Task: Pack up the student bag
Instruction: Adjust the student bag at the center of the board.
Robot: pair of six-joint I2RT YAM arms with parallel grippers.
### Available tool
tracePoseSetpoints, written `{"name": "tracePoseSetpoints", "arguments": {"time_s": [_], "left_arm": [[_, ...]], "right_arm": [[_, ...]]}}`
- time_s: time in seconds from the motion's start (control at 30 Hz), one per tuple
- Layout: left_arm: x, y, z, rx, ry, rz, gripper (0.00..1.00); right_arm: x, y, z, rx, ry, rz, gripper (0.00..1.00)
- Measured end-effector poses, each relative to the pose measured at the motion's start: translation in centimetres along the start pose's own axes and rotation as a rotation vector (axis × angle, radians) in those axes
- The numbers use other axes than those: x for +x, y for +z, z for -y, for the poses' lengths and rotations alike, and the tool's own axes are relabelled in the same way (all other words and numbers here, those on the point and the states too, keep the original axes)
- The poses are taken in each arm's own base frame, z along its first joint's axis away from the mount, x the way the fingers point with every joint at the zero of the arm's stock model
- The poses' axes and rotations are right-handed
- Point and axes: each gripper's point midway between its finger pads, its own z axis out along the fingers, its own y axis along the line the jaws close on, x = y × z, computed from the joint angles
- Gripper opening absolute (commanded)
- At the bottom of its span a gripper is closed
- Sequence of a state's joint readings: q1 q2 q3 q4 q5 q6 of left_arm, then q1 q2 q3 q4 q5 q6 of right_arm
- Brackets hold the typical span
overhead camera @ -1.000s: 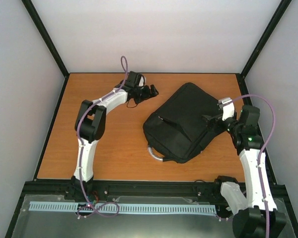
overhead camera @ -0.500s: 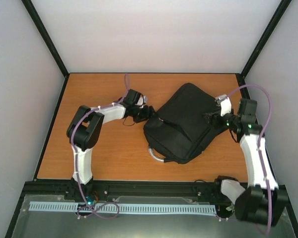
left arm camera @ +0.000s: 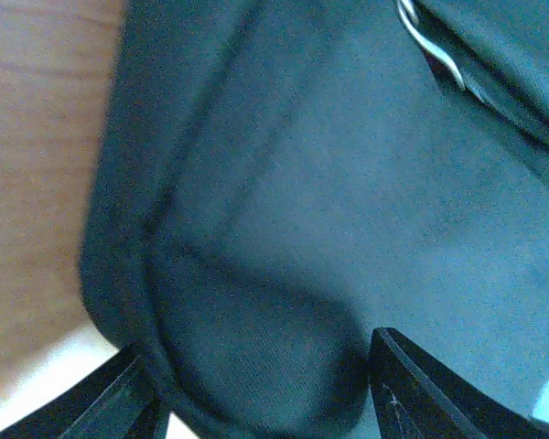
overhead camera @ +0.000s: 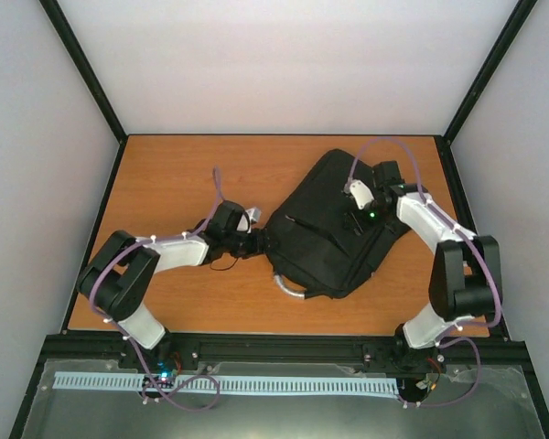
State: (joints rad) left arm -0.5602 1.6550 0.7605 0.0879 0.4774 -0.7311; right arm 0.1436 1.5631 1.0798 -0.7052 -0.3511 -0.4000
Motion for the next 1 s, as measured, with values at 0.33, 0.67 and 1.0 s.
{"name": "tracePoseSetpoints", "arguments": {"time_s": [0.33, 0.67, 1.0], "left_arm": [[3.7, -1.0, 3.0, 0.01, 0.094, 0.028, 0.49], [7.5, -1.7, 5.3, -0.024, 0.217, -0.048, 0.7], [1.8, -7.6, 3.8, -0.141, 0.141, 0.155, 0.71]], "right_arm": [[-4.8, 3.6, 1.1, 0.078, -0.161, -0.044, 0.5], [-6.5, 2.8, 2.5, 0.175, -0.233, -0.034, 0.55], [-9.0, -7.6, -3.1, 0.112, -0.284, 0.168, 0.54]]}}
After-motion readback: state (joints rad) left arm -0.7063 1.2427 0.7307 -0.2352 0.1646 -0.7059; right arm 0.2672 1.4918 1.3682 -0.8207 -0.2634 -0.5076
